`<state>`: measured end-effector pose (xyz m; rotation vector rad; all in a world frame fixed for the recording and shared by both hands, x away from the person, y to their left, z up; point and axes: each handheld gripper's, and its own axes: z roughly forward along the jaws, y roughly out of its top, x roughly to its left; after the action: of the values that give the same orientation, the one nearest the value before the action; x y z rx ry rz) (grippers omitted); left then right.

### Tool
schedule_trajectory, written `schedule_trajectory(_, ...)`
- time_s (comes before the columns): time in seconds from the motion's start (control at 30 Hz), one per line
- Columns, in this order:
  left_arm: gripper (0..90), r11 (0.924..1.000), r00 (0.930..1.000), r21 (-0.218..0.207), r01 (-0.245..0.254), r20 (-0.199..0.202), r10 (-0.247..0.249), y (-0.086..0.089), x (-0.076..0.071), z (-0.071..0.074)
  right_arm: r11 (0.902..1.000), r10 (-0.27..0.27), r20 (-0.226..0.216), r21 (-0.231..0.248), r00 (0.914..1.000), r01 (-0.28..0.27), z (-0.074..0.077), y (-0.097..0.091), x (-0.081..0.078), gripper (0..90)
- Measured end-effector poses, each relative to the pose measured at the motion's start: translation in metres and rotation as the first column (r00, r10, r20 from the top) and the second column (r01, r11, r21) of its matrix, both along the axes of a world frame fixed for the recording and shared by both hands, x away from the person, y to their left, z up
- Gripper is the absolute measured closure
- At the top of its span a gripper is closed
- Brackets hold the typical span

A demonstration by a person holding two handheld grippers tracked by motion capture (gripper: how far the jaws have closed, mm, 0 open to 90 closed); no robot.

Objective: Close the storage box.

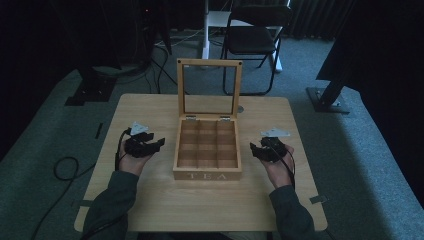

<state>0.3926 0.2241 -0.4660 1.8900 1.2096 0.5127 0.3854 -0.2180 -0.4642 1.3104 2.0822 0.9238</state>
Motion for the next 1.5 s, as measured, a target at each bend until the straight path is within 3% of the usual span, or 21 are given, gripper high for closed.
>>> schedule_trajectory(0.93,46.1,0.9985,0.9984,0.040,0.037,0.041,-0.038,-0.018,0.033,0.025,0.9998,0.005,0.035,0.021,0.9994,-0.005,0.025,0.017,0.037,41.1)
schedule_trajectory(1.5,45.8,0.9969,0.9955,0.055,0.056,0.073,-0.060,-0.027,0.050,0.036,0.9989,0.039,0.069,0.022,0.9969,-0.041,0.041,0.025,0.057,42.7)
